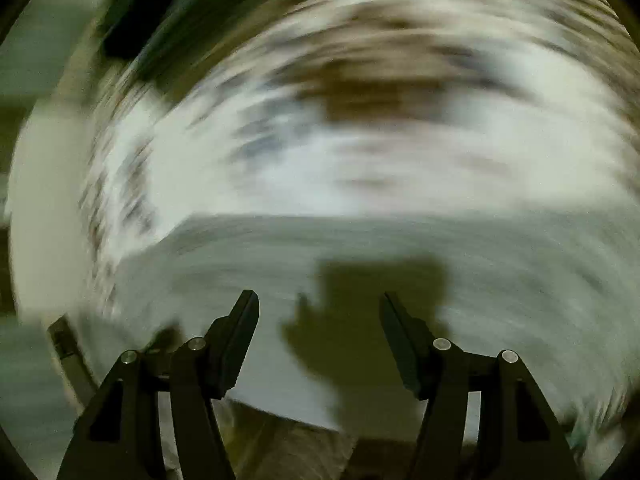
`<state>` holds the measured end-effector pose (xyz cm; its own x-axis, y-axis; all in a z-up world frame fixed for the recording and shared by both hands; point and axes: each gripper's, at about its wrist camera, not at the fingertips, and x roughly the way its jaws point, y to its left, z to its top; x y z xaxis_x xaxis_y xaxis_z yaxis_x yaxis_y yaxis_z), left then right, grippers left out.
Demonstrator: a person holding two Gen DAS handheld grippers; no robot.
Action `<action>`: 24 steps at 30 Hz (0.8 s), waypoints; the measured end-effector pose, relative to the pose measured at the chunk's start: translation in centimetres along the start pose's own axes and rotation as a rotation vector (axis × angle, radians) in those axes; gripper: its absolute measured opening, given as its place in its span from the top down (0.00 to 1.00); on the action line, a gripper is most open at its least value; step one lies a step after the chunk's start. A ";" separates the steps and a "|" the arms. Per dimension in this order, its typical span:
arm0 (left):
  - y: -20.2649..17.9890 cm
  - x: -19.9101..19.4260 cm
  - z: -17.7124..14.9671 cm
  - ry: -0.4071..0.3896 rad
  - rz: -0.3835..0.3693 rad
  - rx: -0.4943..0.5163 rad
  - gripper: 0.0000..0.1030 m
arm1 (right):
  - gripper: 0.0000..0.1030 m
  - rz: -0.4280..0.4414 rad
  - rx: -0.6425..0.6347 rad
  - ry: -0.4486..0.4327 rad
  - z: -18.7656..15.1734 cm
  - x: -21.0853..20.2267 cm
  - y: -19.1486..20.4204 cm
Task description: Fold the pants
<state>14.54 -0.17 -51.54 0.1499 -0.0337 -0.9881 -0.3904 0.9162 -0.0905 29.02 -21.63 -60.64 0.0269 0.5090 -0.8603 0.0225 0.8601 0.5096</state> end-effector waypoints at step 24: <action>23.3 0.5 5.0 0.013 0.014 -0.380 0.24 | 0.53 -0.143 -0.050 0.135 4.5 9.0 5.9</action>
<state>10.11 23.19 -53.56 0.1314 -0.0295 -0.9909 -0.7016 0.7034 -0.1140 33.87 -12.14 -65.39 -0.1073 0.3782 -0.9195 -0.0335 0.9229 0.3835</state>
